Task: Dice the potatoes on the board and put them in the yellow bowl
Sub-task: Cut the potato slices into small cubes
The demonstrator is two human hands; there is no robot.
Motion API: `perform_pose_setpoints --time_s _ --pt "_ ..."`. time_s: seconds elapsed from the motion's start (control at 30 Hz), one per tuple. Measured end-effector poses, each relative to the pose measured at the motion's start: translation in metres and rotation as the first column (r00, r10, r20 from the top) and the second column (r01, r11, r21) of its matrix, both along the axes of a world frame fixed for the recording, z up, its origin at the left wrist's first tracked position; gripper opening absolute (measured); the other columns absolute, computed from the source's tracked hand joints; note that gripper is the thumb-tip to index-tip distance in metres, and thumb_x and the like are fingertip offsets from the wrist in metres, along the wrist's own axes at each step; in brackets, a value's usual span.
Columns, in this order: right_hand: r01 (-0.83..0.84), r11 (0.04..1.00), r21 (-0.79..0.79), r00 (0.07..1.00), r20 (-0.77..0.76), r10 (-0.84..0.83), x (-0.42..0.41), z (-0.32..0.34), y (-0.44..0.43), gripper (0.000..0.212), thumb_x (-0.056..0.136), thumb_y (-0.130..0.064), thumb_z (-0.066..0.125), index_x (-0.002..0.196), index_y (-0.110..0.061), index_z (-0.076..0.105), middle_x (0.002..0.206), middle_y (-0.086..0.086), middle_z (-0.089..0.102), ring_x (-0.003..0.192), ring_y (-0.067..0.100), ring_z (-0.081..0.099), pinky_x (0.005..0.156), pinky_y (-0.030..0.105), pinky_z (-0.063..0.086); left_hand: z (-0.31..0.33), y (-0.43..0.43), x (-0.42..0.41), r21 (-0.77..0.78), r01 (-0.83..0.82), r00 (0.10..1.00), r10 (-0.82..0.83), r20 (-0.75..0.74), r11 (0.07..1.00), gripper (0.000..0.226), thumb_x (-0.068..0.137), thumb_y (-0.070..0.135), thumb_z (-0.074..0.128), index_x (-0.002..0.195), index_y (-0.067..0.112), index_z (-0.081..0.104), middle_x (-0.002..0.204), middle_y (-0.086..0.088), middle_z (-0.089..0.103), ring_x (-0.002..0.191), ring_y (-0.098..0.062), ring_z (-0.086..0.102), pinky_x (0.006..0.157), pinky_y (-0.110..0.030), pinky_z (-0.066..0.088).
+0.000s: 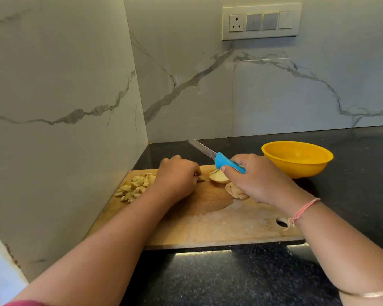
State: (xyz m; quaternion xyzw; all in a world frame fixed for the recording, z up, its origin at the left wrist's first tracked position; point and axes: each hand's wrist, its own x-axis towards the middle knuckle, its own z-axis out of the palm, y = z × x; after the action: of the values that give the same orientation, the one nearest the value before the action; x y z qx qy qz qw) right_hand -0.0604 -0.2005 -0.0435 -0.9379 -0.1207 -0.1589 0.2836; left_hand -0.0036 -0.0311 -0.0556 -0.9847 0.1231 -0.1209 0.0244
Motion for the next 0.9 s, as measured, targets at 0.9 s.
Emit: perform_pose_setpoints --time_s 0.9 --pt "0.068 0.997 0.031 0.969 -0.24 -0.059 -0.017 -0.001 0.019 0.044 0.1 -0.036 0.039 0.142 -0.026 0.038 0.068 -0.007 0.046 0.042 0.005 0.044 0.031 0.01 0.029 0.002 0.011 -0.014 -0.074 -0.004 0.989 -0.007 -0.151 0.997 0.044 0.098 0.028 0.043 0.139 0.044 0.041 0.124 -0.001 0.052 0.117 -0.023 0.043 0.102 -0.042 0.039"
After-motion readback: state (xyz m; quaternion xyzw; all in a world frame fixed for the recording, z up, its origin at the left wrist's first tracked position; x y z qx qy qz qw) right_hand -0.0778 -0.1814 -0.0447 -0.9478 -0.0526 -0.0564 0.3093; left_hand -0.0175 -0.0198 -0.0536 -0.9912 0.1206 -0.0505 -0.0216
